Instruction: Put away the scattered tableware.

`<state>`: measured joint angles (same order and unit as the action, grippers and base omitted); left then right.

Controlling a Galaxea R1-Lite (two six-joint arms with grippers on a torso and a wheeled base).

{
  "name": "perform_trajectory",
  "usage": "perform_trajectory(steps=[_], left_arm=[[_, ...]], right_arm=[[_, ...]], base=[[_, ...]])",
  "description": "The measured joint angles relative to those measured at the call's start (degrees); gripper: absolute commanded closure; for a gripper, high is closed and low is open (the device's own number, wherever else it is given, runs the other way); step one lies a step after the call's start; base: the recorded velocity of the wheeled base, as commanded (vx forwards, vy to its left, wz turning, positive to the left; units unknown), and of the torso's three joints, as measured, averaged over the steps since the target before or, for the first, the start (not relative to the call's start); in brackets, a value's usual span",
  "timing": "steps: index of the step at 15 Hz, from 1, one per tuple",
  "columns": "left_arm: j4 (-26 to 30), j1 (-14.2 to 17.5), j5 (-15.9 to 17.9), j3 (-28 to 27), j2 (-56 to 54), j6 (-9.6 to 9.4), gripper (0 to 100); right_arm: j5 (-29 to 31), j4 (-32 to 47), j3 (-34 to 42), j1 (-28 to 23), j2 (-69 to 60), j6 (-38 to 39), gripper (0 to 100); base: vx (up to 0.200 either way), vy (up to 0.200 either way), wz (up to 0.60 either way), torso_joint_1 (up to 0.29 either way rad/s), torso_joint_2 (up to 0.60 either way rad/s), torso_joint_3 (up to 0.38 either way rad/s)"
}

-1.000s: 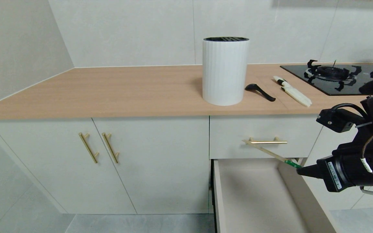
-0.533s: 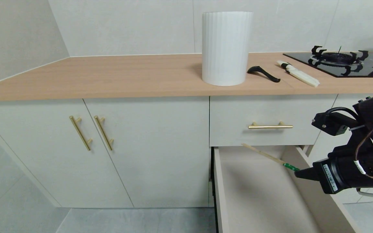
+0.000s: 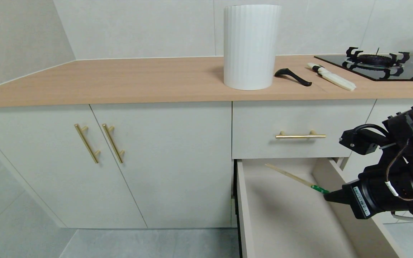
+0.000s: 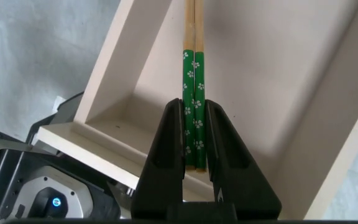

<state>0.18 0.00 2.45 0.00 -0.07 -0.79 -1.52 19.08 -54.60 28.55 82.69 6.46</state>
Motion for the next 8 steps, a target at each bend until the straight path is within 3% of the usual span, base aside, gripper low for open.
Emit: perform_trajectory(steps=[5,8], left_arm=[[0.0,0.0,-0.05,0.0,0.0,0.01,0],[0.0,0.0,-0.02,0.0,0.0,0.01,0]], right_arm=[[0.22,-0.8,-0.96,-0.05,6.18,0.98,100],[1.3,-1.65,-3.77,-0.11,16.35,6.1,100]], base=[[0.0,0.0,0.0,0.0,0.0,0.0],[0.0,0.0,0.0,0.0,0.0,0.0]])
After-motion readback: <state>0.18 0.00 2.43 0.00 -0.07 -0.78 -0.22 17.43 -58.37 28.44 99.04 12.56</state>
